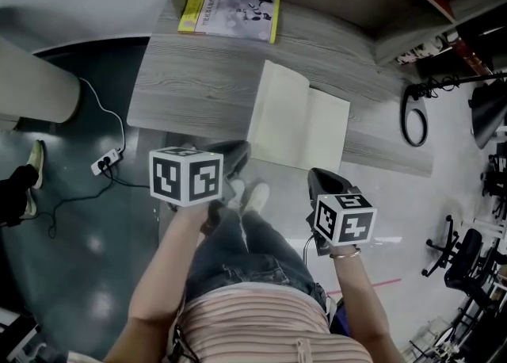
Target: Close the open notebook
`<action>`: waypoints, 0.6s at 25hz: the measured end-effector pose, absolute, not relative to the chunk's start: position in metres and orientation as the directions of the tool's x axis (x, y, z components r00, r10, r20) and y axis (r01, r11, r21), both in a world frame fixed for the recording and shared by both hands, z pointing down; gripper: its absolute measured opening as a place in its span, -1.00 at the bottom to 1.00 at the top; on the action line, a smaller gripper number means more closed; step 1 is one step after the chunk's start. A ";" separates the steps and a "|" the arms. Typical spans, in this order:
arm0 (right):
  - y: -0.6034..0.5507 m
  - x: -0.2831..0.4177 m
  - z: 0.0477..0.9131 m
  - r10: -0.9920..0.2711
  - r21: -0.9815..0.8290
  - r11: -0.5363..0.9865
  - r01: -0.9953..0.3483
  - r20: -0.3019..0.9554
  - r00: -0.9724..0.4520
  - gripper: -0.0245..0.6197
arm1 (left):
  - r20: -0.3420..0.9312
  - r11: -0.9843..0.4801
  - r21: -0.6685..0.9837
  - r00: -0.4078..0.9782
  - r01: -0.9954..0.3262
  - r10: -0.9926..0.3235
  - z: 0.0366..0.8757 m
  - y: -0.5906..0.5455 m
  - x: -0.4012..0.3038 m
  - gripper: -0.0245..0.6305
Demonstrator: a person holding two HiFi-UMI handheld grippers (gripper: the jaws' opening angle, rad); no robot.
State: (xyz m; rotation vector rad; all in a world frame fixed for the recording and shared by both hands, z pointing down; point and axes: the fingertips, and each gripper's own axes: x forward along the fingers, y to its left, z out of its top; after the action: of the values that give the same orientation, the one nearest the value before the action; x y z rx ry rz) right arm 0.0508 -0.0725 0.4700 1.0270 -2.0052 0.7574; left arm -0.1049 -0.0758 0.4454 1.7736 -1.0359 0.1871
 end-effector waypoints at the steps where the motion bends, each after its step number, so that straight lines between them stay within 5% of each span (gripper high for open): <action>1: -0.072 0.052 0.470 -0.408 -0.163 0.500 -0.851 0.822 -0.397 -0.90 | 0.556 -0.109 0.689 0.619 -0.716 -0.554 0.444 -0.077 -0.104 -0.85; 15: -0.066 0.069 0.471 -0.421 -0.160 0.460 -0.874 0.827 -0.373 -0.90 | 0.536 -0.179 0.675 0.642 -0.716 -0.548 0.426 -0.082 -0.085 -0.85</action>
State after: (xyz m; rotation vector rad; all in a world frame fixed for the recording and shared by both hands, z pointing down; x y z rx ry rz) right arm 0.0694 -0.0660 0.4709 1.0784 -1.9761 0.7845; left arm -0.0848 -0.0820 0.4262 1.8543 -1.0065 0.2085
